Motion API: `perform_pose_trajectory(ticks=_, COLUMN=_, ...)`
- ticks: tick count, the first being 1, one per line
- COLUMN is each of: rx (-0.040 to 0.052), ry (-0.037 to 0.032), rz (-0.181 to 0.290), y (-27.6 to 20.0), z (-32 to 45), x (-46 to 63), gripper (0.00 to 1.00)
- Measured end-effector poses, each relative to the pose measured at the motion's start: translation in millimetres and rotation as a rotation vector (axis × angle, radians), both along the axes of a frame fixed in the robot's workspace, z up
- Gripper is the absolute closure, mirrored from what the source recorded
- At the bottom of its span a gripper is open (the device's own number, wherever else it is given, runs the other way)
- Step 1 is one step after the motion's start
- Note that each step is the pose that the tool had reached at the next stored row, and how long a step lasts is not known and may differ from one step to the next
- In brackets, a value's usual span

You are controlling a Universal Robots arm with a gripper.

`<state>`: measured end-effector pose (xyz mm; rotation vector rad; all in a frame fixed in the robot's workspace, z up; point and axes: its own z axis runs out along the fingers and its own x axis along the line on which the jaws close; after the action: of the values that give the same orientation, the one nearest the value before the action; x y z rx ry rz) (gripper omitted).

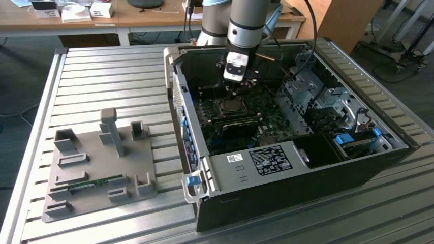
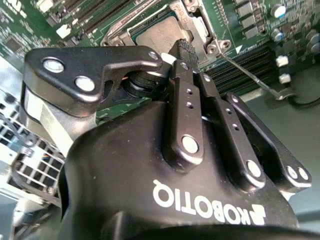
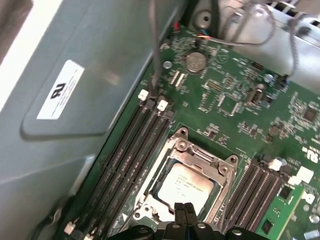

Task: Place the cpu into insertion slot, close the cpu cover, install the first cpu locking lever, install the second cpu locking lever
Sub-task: 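Close the cpu cover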

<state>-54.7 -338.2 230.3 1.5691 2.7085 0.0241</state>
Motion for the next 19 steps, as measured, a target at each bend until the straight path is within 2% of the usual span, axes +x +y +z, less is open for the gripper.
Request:
perform_pose_trajectory(ticks=14, rx=0.0001, ry=0.0000, rz=0.011, y=0.0, z=0.0, x=0.0, gripper=0.89)
perform_pose_trajectory(ticks=16, rx=0.0001, ry=0.0000, rz=0.026, y=0.0, z=0.0, x=0.0, gripper=0.89)
perform_pose_trajectory(ticks=19, rx=0.0001, ry=-0.0001, rz=0.075, y=0.0, z=-0.1, x=0.0, gripper=0.89)
